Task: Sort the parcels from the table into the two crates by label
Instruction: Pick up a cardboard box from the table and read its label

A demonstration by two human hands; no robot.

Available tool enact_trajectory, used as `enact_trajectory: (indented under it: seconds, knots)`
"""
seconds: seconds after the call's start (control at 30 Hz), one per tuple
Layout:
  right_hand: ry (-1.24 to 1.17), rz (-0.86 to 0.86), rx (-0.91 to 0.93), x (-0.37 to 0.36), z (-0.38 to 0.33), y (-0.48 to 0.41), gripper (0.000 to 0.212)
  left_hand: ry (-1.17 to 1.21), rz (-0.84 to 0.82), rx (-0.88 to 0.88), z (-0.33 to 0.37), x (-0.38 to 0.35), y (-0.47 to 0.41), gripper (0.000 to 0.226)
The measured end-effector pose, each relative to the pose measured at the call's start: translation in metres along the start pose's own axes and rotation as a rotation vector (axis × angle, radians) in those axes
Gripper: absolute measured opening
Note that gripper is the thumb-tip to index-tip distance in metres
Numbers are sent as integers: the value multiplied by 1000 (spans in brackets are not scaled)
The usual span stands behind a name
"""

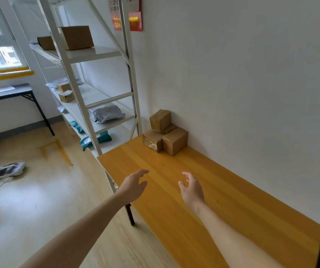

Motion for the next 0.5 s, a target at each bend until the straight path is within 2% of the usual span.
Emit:
enact_trajectory:
  seconds: [0.2,0.5]
  knots:
    - [-3,20,-90,-12,-2,-100,40,-54,-74,-5,-21,10,-111,41]
    - [3,26,-204,-42,-2,-197,40,8,-147,-53,-52,-5,-233,39]
Point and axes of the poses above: each hand's wrist, its own y-axis away from the middle knuckle, its own x-axis out of the back of the hand, z = x × y, the point moved 9 cm from there along -y, towards the middle knuckle, and after that the axes turned 9 degrees about -x, right-handed, at the moved point
